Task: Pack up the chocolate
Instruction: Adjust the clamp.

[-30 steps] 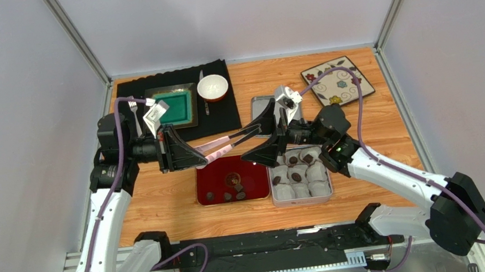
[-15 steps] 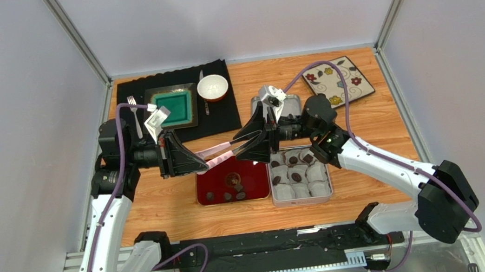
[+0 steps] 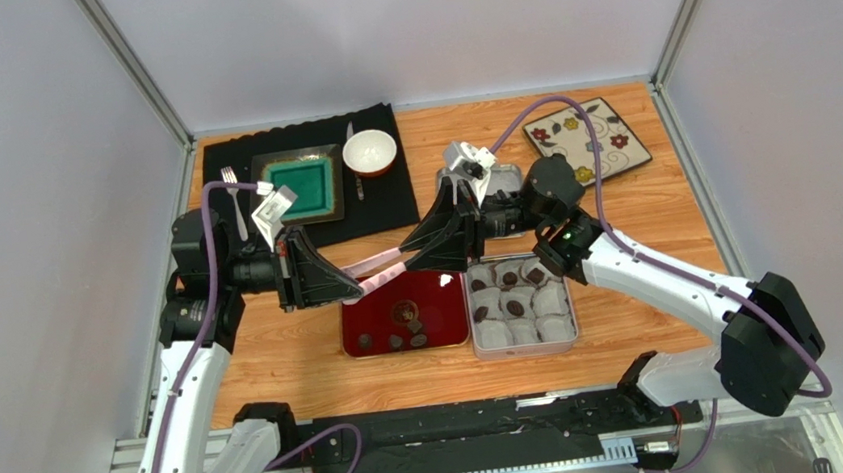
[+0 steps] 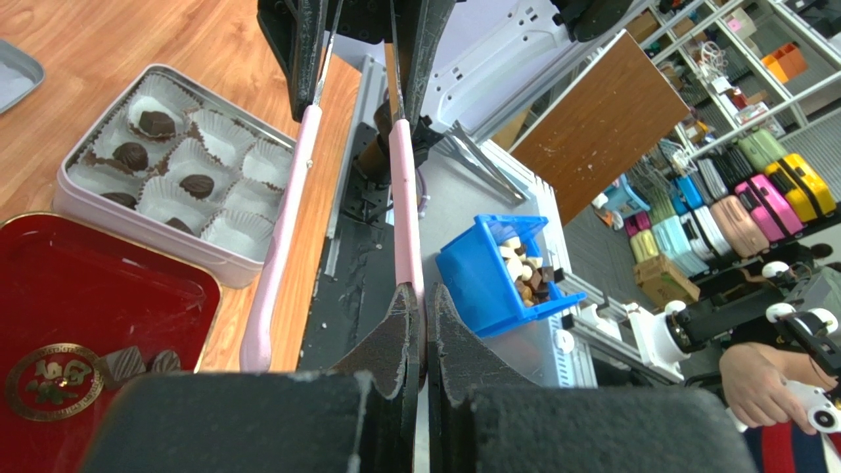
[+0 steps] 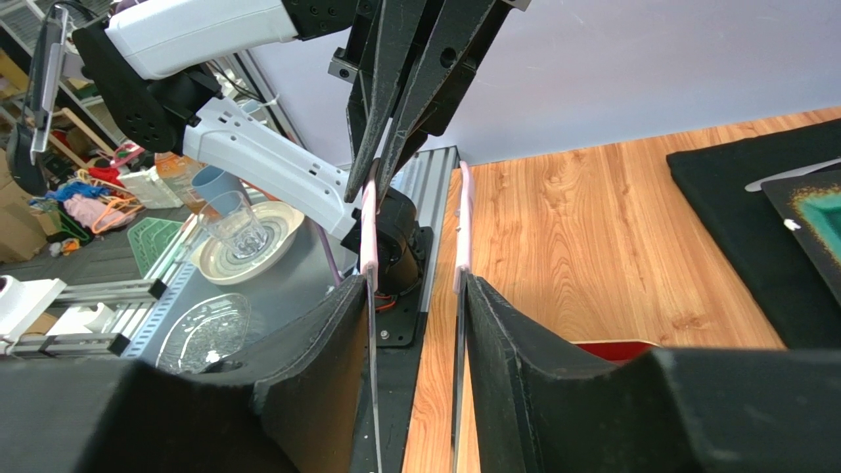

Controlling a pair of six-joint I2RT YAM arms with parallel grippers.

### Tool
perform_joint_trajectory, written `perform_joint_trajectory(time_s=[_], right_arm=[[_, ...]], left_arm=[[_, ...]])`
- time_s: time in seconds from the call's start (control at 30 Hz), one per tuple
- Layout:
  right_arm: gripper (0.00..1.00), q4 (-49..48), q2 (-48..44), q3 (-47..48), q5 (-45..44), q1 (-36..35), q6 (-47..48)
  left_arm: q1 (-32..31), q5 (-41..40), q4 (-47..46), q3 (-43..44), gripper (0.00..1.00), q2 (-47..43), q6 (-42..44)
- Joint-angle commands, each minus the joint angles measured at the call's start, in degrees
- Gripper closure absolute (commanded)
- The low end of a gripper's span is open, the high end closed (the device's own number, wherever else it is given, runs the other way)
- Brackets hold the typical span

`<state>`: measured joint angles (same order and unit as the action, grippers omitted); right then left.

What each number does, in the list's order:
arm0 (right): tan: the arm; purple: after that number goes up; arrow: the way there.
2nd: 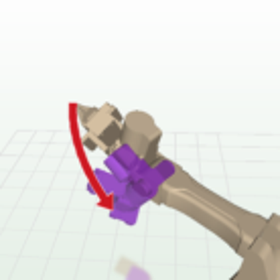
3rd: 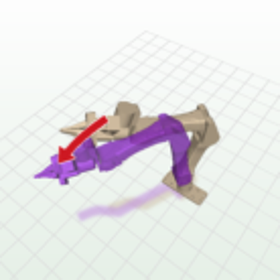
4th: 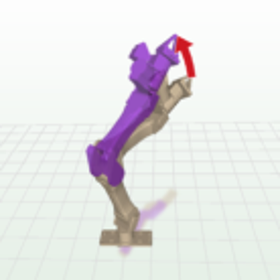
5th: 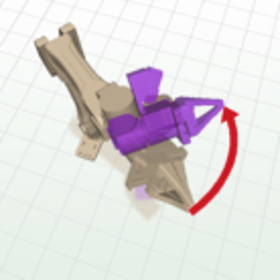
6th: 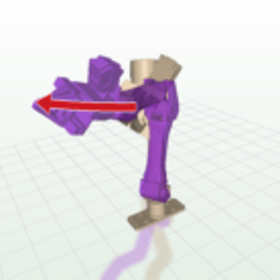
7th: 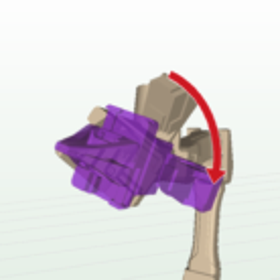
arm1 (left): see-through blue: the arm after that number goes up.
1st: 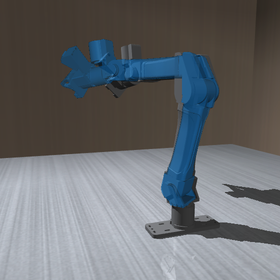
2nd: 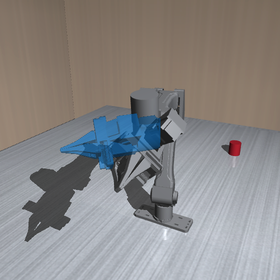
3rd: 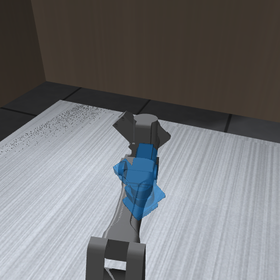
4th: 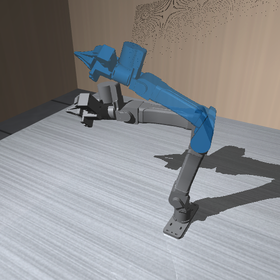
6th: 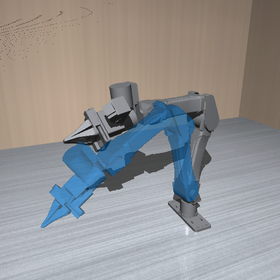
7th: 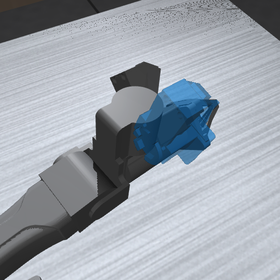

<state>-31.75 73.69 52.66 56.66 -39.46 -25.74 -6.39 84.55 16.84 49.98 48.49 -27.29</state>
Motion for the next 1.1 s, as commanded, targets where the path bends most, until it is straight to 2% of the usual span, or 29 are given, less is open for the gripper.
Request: perform_joint_trajectory(time_s=[0.0, 0.13, 0.37, 0.67, 0.8, 0.9, 0.93, 1.0, 1.03, 1.07], right_arm=[[0.56, -6.04, 1.19, 2.27, 0.38, -0.53, -2.74], [0.58, -7.71, 1.46, 1.83, -0.24, -0.88, -3.70], [0.78, -8.24, 1.46, 1.74, -0.50, -0.97, -4.76], [0.91, -7.80, 1.19, 1.74, -0.50, -0.97, -5.73], [0.93, -7.28, 1.02, 1.74, -0.24, -0.97, -6.87], [1.00, -6.40, 0.58, 1.83, -0.94, -0.97, -6.52], [1.00, -5.53, 0.49, 1.83, -1.03, -1.05, -6.17], [1.00, -3.51, -0.30, 2.00, -2.34, -0.97, -4.86], [1.00, -0.97, -0.65, 2.00, -2.52, -0.97, -3.11], [1.00, 0.01, -1.70, 2.00, -2.78, -0.97, -2.40]], left_arm=[[-0.73, 16.52, -1.81, -0.05, 1.00, -0.94, -1.19], [-0.73, 16.52, -2.34, 0.03, 1.00, -0.85, -1.36], [-0.73, 16.52, -3.57, -0.49, 1.00, -1.03, -1.80], [-0.73, 16.52, -10.32, -3.13, 1.00, -1.64, -5.58], [-0.73, 16.43, -12.79, -4.10, 1.00, -1.91, -7.77], [-0.73, 16.43, -13.67, -4.18, 0.99, -1.82, -8.22], [-0.73, 16.35, -15.50, -4.18, 0.95, -1.91, -8.92], [-0.64, 16.34, -19.36, -4.62, 0.69, -1.82, -13.11], [-0.64, 16.43, -23.39, -4.80, 0.61, -1.82, -14.79], [-0.46, 16.43, -26.30, -5.24, 0.49, -1.91, -19.60]])
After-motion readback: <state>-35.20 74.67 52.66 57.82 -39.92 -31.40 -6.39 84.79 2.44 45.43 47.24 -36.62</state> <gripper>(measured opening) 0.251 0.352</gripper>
